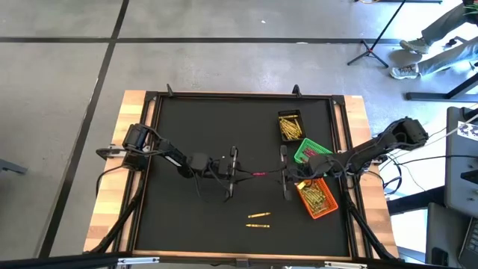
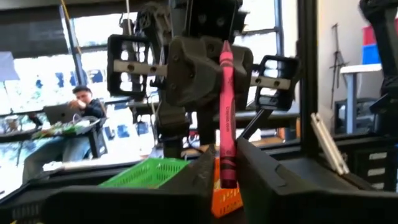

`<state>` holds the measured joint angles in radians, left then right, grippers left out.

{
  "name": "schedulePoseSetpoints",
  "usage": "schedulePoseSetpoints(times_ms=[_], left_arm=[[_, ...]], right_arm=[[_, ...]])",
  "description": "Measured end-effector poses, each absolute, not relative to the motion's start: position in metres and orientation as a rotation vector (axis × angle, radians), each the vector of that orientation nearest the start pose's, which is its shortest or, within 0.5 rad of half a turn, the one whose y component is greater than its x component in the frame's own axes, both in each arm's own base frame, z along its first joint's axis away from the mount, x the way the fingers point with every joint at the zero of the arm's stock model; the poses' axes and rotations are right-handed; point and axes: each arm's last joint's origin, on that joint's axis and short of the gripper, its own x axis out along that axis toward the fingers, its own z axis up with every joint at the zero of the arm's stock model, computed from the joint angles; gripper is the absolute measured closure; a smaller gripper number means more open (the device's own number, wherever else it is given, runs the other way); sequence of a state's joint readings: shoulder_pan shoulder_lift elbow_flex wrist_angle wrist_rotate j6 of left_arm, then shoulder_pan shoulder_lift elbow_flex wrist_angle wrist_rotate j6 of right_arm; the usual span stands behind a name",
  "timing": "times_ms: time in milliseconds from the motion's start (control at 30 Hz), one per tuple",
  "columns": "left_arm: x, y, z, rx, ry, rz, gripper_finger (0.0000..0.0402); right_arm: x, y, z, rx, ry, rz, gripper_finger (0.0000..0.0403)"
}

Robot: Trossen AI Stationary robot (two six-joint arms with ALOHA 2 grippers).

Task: Sort crayons
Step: Put the red crayon into the green basket

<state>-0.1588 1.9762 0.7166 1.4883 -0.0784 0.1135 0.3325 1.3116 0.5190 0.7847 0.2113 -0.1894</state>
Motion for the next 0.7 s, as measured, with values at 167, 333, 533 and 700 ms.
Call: schedulePoseSetpoints(times_ms=[167, 333, 533, 700], left_arm=[[0.347, -0.055, 0.149, 0.088, -0.187, -0.063, 0.0311], [0.348, -0.054, 0.141, 0.089, -0.104, -0.061, 0.0282], [0.349, -0.052, 0.135, 0.103, -0.046, -0.058, 0.0279], [0.349, -0.053, 0.135, 0.104, -0.044, -0.069, 0.0279]], right_arm=[[0.248, 0.078, 0.235, -0.214, 0.147, 0.072, 0.0393], [0.235, 0.069, 0.255, -0.193, 0.441, -0.076, 0.0376], [0.207, 0.057, 0.271, -0.117, 0.808, -0.282, 0.0391], [0.182, 0.047, 0.262, -0.036, 1.04, -0.46, 0.0384]])
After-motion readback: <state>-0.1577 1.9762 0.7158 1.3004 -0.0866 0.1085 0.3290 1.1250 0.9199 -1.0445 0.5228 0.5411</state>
